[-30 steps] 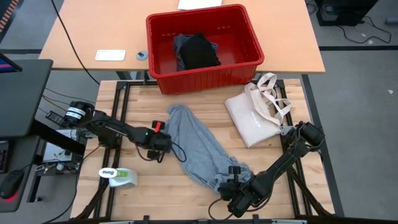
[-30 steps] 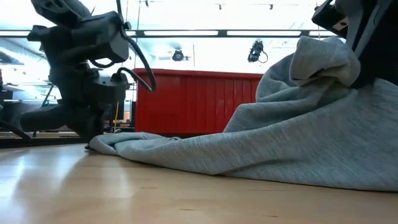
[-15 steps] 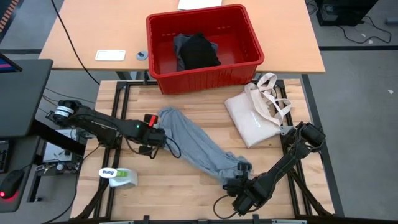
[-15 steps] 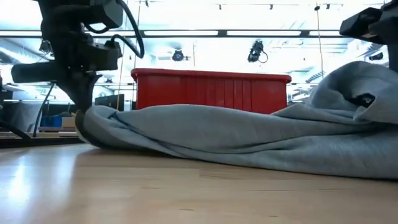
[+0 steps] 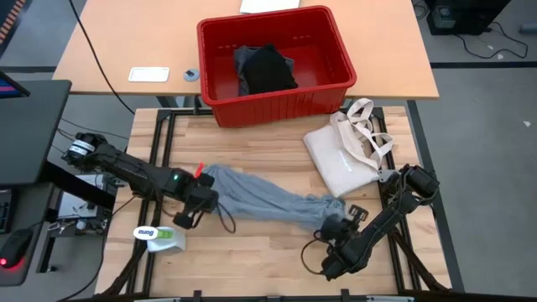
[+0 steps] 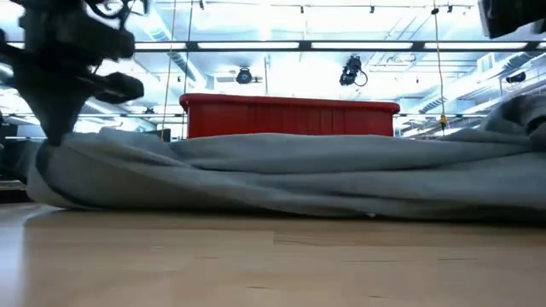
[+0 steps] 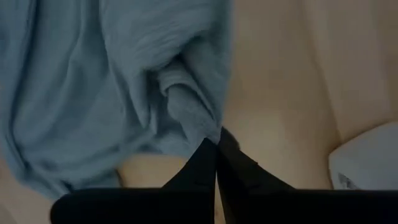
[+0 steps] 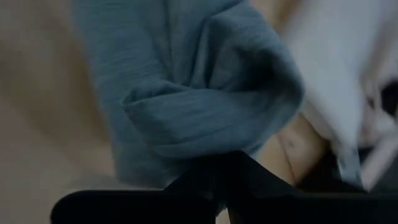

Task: Fold Laundry from Bin
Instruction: Fold the gray shirt

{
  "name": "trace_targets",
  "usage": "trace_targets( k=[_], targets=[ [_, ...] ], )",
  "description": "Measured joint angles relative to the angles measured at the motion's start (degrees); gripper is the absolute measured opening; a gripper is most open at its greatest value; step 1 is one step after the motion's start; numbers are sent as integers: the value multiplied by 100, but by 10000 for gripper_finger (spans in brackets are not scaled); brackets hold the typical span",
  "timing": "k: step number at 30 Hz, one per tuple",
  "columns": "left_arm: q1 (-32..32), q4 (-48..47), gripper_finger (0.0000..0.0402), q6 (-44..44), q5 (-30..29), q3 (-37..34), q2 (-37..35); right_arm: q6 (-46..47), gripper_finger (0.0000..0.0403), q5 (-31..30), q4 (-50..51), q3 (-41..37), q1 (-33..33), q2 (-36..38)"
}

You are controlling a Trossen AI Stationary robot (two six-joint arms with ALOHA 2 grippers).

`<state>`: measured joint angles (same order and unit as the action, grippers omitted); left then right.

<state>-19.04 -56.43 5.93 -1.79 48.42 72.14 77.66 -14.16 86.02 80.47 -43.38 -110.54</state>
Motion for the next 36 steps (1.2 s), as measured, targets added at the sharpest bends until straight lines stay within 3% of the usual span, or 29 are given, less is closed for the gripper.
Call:
trace_targets(
  k=[6, 16, 22, 26, 30, 36],
  targets=[
    [-1059, 579, 13, 329, -413, 2, 2, 1141, 20, 756, 378, -35, 4, 0],
    [-2206, 1075, 13, -444, -1431, 2, 17, 1239, 20, 1026, 151, -371, 0, -2],
    [-2260, 1031, 14, -547, -1787, 4, 15, 983, 24, 601, -210, -378, -2, -2],
    [-2112, 980, 24, -778, -1837, -22, 31, 761, 51, 584, -354, -378, -2, -2],
    [-2110, 998, 70, -878, -1863, -22, 31, 737, 96, 584, -467, -378, -2, -2],
    [-2108, 1010, 189, -1153, -1971, -22, 28, 745, 153, 947, -476, -351, -4, -2]
  ],
)
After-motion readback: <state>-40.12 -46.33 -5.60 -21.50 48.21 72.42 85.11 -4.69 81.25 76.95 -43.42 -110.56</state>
